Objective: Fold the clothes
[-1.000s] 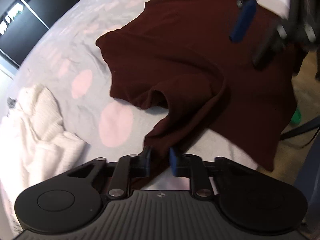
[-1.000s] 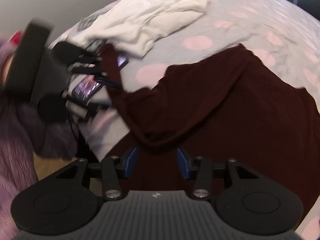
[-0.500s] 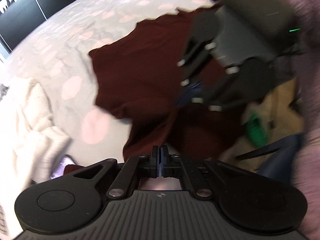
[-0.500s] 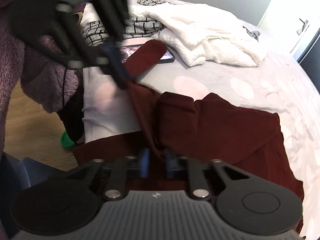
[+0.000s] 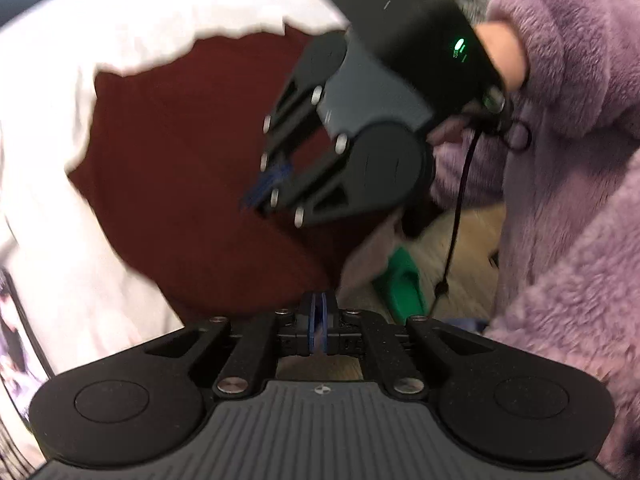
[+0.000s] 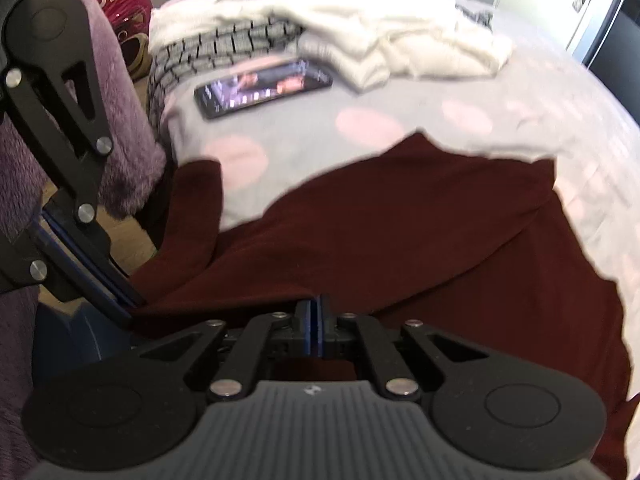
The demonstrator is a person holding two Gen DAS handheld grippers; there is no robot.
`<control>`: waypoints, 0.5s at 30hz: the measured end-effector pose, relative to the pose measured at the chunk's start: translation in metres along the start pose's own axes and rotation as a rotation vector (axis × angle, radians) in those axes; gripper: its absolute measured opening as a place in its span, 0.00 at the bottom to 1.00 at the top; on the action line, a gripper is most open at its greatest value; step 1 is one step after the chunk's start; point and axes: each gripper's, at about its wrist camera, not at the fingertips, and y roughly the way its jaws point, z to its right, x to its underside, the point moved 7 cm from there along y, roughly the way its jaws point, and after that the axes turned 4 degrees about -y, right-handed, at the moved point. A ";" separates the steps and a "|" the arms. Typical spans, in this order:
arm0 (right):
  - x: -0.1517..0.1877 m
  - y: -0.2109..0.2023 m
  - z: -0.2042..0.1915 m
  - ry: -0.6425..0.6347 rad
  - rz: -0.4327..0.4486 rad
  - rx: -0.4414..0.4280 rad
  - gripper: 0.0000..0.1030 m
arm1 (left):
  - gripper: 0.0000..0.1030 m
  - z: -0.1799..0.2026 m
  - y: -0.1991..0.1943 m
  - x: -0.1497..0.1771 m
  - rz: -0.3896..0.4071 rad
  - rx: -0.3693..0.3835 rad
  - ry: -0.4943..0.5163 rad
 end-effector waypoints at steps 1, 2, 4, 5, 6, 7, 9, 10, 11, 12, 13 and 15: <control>0.004 0.003 0.000 0.004 -0.012 0.000 0.09 | 0.04 -0.004 -0.001 0.001 -0.007 -0.008 -0.009; 0.007 0.005 0.001 0.008 -0.027 0.000 0.09 | 0.11 -0.009 -0.005 0.003 -0.003 -0.025 -0.012; 0.013 0.004 0.003 0.029 -0.044 -0.005 0.10 | 0.24 -0.021 -0.015 0.005 -0.002 -0.055 -0.024; 0.016 0.003 0.004 0.044 -0.051 -0.008 0.14 | 0.28 -0.029 -0.018 0.005 -0.003 -0.069 -0.038; 0.019 0.002 0.005 0.063 -0.058 -0.009 0.21 | 0.28 -0.039 -0.020 0.002 -0.004 -0.092 -0.058; 0.021 0.001 0.006 0.084 -0.065 -0.004 0.25 | 0.28 -0.048 -0.021 0.002 0.002 -0.110 -0.075; 0.027 -0.002 0.007 0.126 -0.076 0.006 0.28 | 0.28 -0.061 -0.021 0.000 0.024 -0.121 -0.092; 0.029 -0.005 0.006 0.141 -0.069 0.002 0.28 | 0.28 -0.062 -0.018 0.002 0.026 -0.128 -0.072; 0.031 -0.009 0.004 0.153 -0.059 -0.004 0.31 | 0.28 -0.063 -0.015 0.003 0.028 -0.135 -0.053; 0.034 -0.013 0.001 0.162 -0.052 -0.007 0.33 | 0.28 -0.064 -0.011 0.004 0.030 -0.144 -0.030; 0.037 -0.016 -0.001 0.167 -0.047 -0.008 0.34 | 0.33 -0.062 -0.006 0.006 0.024 -0.164 0.013; 0.042 -0.022 -0.006 0.178 -0.038 -0.012 0.38 | 0.47 -0.056 0.006 0.012 -0.007 -0.219 0.125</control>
